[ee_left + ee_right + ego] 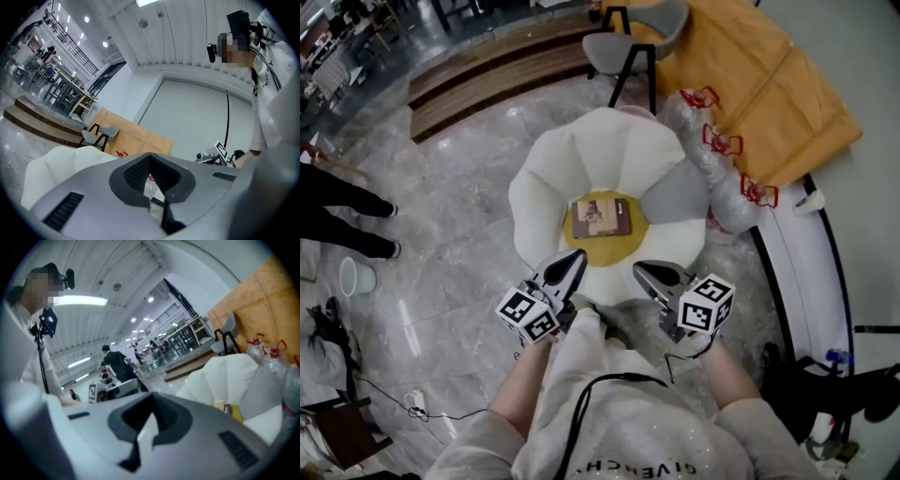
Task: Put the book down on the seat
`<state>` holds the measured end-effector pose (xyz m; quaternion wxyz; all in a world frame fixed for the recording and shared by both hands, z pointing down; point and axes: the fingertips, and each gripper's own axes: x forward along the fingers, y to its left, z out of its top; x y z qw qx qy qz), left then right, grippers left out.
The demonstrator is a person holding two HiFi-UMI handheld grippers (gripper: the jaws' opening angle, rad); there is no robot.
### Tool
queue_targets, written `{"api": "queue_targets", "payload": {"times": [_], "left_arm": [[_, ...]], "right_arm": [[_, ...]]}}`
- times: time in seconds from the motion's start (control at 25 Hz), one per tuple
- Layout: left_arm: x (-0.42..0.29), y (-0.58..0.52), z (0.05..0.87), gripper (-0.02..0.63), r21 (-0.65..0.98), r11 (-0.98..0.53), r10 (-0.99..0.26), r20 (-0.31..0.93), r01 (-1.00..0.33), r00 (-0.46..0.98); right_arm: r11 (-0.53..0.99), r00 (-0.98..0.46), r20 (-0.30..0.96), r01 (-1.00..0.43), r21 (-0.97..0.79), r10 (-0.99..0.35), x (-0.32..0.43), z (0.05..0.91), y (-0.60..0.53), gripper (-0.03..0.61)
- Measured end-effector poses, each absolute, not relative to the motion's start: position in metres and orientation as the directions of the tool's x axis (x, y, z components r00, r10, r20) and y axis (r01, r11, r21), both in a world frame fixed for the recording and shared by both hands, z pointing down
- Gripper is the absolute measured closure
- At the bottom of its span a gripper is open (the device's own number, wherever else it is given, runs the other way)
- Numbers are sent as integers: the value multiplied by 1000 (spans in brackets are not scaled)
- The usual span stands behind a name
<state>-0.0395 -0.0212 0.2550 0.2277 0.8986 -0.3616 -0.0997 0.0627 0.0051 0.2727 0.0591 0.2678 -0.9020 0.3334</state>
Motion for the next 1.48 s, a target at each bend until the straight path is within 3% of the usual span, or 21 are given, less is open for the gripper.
{"api": "queue_targets", "payload": {"times": [0.76,1.48], "left_arm": [[-34,30,183,591,446,-674,-681,-65,-589,730],[-32,43,171,591,420,-681,-687,-81,-600,722]], "right_arm": [[678,-886,210,-454,-578,-414,56,205,59,563],[719,-911,138,-393,-573,-388,53,180,66,563]]}}
